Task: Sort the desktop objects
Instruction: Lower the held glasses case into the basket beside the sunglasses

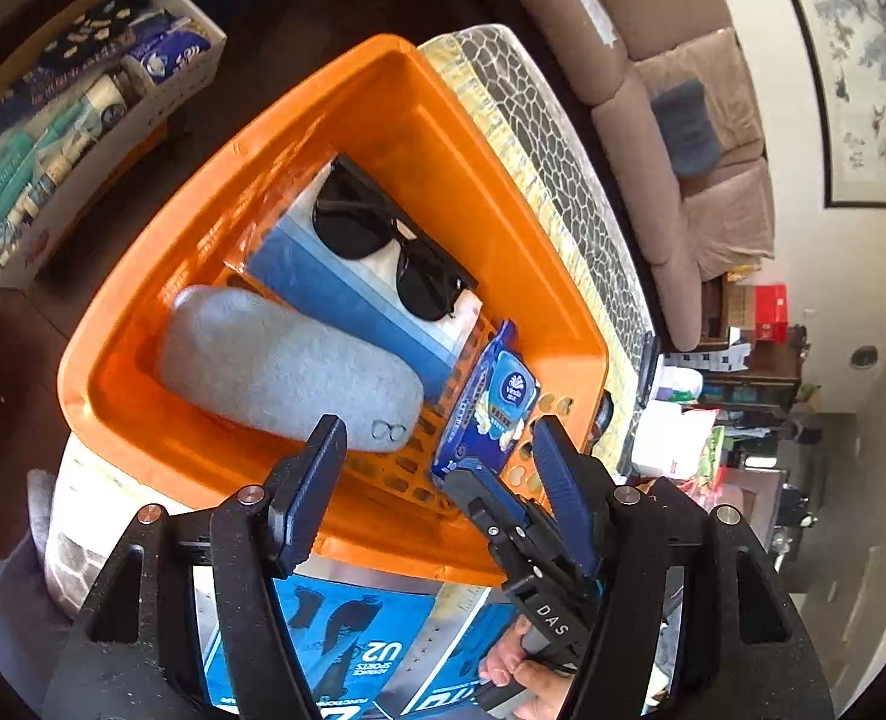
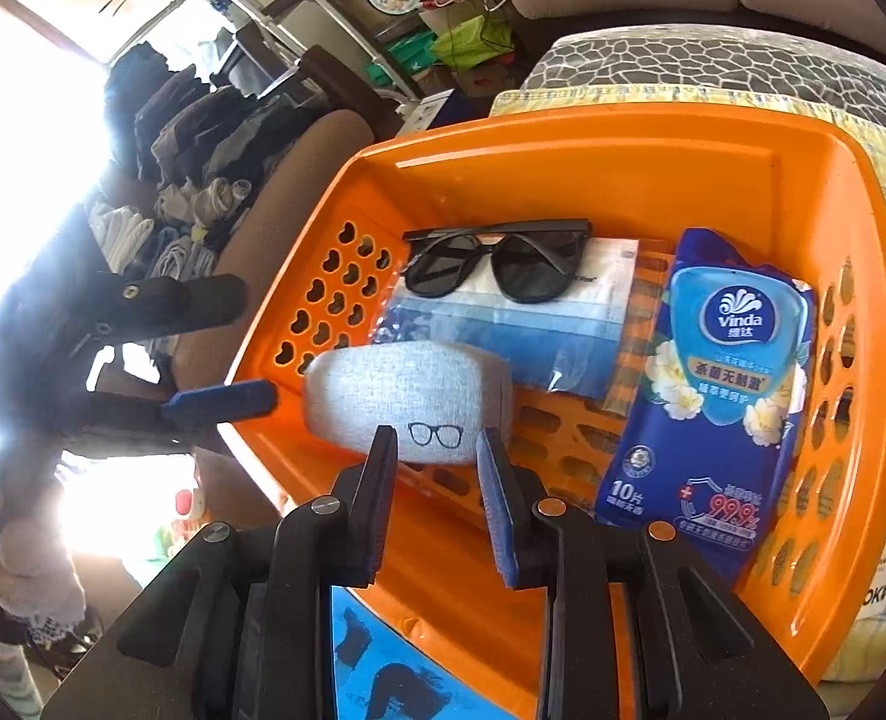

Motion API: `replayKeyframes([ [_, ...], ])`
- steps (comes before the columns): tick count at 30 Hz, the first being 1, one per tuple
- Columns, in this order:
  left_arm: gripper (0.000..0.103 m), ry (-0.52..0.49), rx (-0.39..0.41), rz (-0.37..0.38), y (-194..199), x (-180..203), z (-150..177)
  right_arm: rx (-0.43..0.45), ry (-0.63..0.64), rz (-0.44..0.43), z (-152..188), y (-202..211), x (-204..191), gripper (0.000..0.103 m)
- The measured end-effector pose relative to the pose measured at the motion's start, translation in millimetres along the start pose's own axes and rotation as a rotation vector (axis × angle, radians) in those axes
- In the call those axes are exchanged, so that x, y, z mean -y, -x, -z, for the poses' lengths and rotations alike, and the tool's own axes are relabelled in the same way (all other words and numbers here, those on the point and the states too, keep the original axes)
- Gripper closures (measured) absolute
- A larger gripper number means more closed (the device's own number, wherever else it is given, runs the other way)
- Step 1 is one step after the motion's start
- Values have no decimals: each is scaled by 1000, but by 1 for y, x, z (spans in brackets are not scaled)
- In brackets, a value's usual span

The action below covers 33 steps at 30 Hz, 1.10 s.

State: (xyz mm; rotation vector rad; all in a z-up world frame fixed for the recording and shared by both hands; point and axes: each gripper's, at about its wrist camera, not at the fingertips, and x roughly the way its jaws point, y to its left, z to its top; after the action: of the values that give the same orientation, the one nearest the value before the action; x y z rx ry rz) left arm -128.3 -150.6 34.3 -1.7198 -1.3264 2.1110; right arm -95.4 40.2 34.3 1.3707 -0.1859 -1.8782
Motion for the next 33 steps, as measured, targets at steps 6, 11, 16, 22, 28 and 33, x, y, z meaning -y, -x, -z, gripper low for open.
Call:
replayKeyframes([
  [6, 32, -148, -6, -115, 38, 3, -23, -9, 3, 74, -8, 4, 6, 63],
  [11, 24, -188, -3, -132, 43, -6, -30, -14, 33, 99, -21, -4, -5, 46],
  [16, 21, -190, -14, -122, 39, -19, -36, -40, 39, 100, -39, -28, -18, 46],
  [22, 16, -205, -25, -103, 43, -29, -41, -94, 13, 100, -55, -63, -23, 46],
  [28, 15, -218, -30, -96, 47, -35, -45, -158, 29, 106, -52, -75, -26, 43],
  [33, 15, -209, -38, -90, 46, -41, -44, -184, 20, 101, -45, -69, -22, 43],
])
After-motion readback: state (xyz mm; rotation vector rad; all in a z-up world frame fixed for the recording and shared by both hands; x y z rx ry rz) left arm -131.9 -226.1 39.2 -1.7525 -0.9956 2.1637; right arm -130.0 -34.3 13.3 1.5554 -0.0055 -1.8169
